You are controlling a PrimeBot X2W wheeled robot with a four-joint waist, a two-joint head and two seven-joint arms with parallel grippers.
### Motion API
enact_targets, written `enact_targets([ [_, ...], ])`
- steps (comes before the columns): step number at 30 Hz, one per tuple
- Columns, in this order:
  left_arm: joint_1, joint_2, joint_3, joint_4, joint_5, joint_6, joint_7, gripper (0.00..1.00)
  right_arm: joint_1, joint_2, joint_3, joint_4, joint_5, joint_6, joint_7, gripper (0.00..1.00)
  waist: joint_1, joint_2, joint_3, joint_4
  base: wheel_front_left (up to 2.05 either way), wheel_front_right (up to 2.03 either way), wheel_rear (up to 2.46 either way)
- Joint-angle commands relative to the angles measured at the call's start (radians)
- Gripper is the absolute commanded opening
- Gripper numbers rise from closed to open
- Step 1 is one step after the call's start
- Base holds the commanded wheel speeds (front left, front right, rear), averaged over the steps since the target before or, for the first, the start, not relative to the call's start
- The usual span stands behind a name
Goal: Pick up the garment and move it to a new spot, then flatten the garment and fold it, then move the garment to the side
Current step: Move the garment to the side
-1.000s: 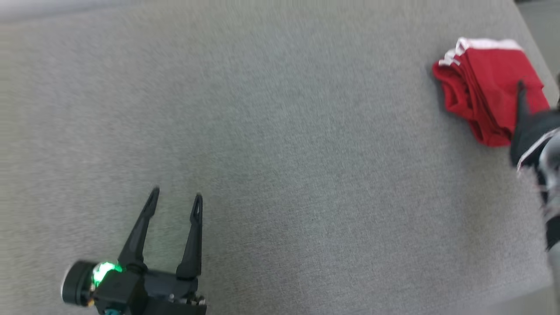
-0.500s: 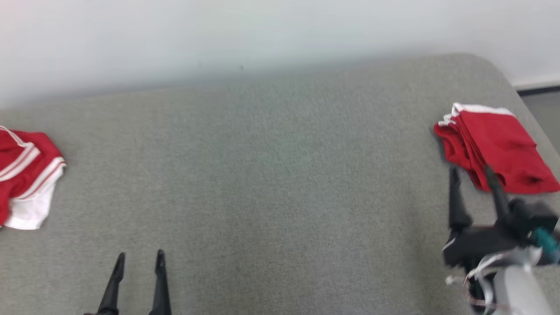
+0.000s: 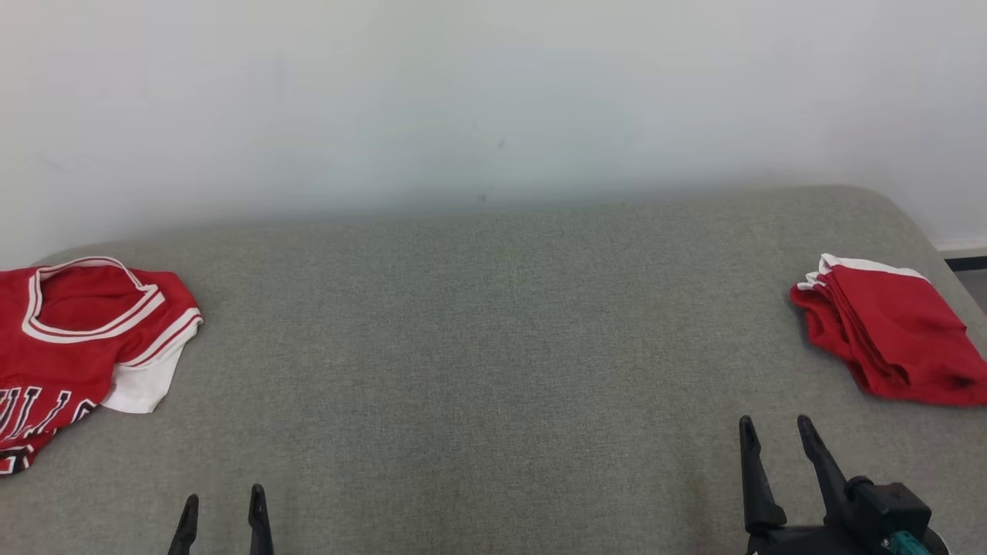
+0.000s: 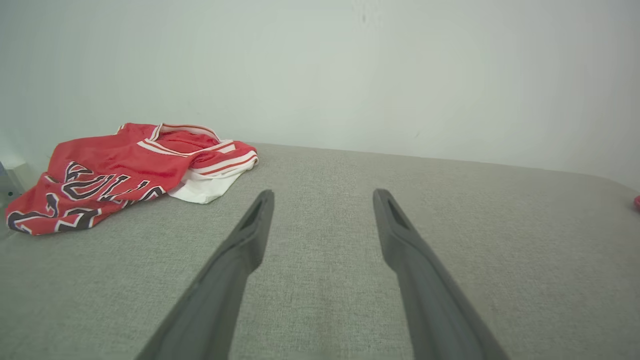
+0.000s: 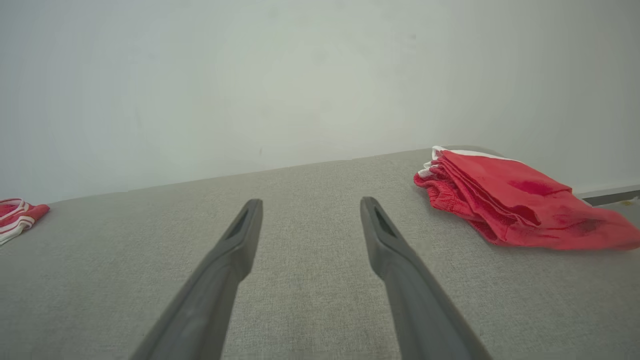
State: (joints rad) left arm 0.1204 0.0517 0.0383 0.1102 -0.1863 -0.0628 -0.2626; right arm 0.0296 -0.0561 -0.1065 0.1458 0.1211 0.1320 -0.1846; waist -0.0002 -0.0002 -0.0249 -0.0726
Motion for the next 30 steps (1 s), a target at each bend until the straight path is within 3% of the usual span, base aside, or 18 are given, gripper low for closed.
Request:
enact_targets([
  [1,0.011,-0.002,0.006,0.006,-0.012,-0.003,-0.003,1.00,0.015,0.006,0.003,0.005,0.001,-0.002,0.002,1.00,0.0002,0.0002,-0.016,0.013,0.00,0.00,0.00],
  [12,0.044,-0.002,0.010,0.024,-0.025,0.004,-0.003,1.00,0.042,0.007,0.033,0.014,0.022,-0.002,0.014,1.00,0.0002,0.0002,-0.030,0.047,0.00,0.00,0.00],
  [30,0.022,-0.002,-0.025,0.014,-0.012,0.004,-0.003,1.00,0.038,0.008,0.031,-0.002,0.053,-0.002,0.015,1.00,0.0002,0.0002,-0.013,0.033,0.00,0.00,0.00],
])
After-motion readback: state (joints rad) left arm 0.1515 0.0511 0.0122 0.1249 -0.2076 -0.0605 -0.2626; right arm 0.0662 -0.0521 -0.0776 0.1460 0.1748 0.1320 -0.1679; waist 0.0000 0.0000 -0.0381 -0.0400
